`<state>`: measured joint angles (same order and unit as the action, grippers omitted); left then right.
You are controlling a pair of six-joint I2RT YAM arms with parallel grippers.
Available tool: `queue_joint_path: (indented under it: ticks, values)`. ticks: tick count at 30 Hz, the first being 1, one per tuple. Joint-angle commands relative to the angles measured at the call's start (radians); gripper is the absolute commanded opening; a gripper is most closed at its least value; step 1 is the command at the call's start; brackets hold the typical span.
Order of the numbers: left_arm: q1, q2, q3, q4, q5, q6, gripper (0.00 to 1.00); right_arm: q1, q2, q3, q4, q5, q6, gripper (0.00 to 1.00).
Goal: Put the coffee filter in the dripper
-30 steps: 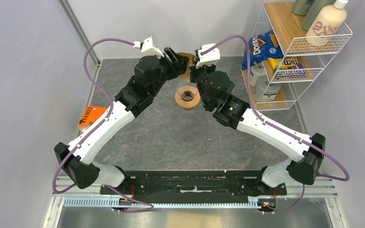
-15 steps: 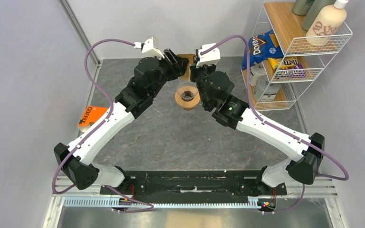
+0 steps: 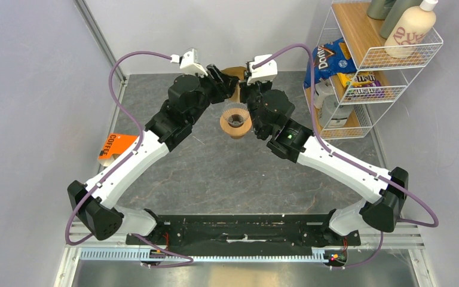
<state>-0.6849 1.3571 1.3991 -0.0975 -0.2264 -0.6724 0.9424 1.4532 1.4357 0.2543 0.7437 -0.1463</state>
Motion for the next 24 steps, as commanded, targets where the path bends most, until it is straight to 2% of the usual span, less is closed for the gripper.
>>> queue_joint_path:
  ticks: [1,5,9,10,14,17,19,24]
  values:
    - [0.002,-0.033,0.001,0.024,0.002,-0.003,0.45,0.002,-0.011,0.0,0.047,0.027,0.011,0.0]
    - [0.002,-0.032,0.005,0.015,0.004,-0.001,0.31,0.001,-0.015,-0.001,0.036,0.027,0.026,0.0]
    - [0.002,-0.037,0.005,0.013,0.007,-0.001,0.27,-0.002,-0.023,-0.004,0.011,0.027,0.051,0.0]
    - [0.002,-0.039,0.003,0.009,0.006,-0.004,0.28,-0.002,-0.023,-0.005,0.01,0.028,0.053,0.0]
    - [0.002,-0.051,-0.006,0.011,0.014,-0.014,0.44,-0.005,-0.023,-0.005,0.013,0.029,0.051,0.0]
    - [0.002,-0.06,-0.015,0.018,0.029,-0.025,0.46,-0.008,-0.022,-0.004,0.013,0.031,0.053,0.0]
    - [0.002,-0.062,-0.021,0.017,0.04,-0.03,0.42,-0.007,-0.021,-0.003,0.013,0.031,0.054,0.0]
    - [0.002,-0.069,-0.035,0.018,0.047,-0.039,0.2,-0.012,-0.025,-0.001,0.01,0.033,0.06,0.0]
